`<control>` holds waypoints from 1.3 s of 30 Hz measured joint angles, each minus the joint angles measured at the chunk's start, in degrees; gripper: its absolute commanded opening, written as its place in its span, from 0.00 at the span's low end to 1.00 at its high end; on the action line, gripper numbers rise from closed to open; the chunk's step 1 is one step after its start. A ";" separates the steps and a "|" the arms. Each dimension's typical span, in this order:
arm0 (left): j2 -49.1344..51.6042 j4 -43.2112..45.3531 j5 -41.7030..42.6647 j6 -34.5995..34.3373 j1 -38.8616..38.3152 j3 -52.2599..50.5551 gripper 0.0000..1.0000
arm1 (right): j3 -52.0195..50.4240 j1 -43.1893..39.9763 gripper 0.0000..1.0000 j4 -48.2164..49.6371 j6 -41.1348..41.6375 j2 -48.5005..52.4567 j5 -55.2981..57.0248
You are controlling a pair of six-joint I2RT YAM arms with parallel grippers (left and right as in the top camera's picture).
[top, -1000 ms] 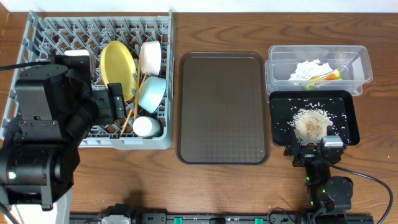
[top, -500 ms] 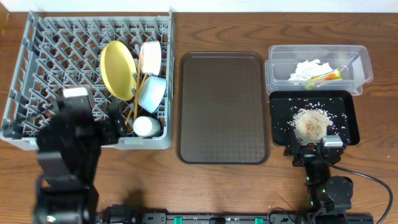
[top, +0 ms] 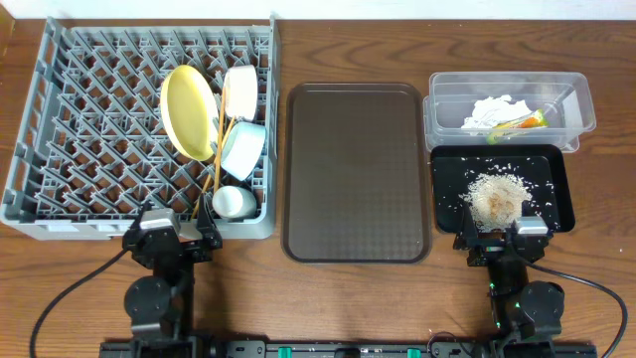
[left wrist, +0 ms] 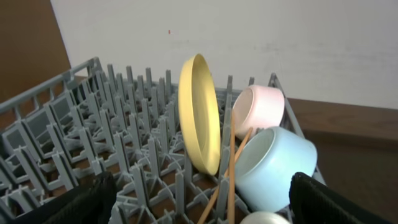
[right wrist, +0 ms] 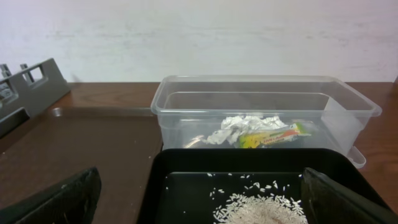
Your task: Sort waste into correct bins and load items into the dishwasher
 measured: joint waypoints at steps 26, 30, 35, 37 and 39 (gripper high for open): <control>-4.55 2.82 0.02 0.00 -0.04 -8.15 0.89 | 0.00 0.00 0.99 0.02 0.00 -0.02 0.00; -4.55 2.84 0.04 0.00 -0.04 -8.15 0.89 | 0.00 0.00 0.99 0.02 0.00 -0.02 0.00; -4.55 2.82 0.02 0.02 -0.04 -8.15 0.89 | 0.00 0.00 0.99 0.02 0.00 0.00 0.02; -4.55 2.84 0.04 0.02 -0.04 -8.15 0.89 | 0.00 0.00 0.99 0.02 0.00 -0.02 0.02; -4.55 2.82 0.02 0.00 -0.04 -8.15 0.89 | 0.00 0.00 0.99 0.02 0.00 -0.02 0.00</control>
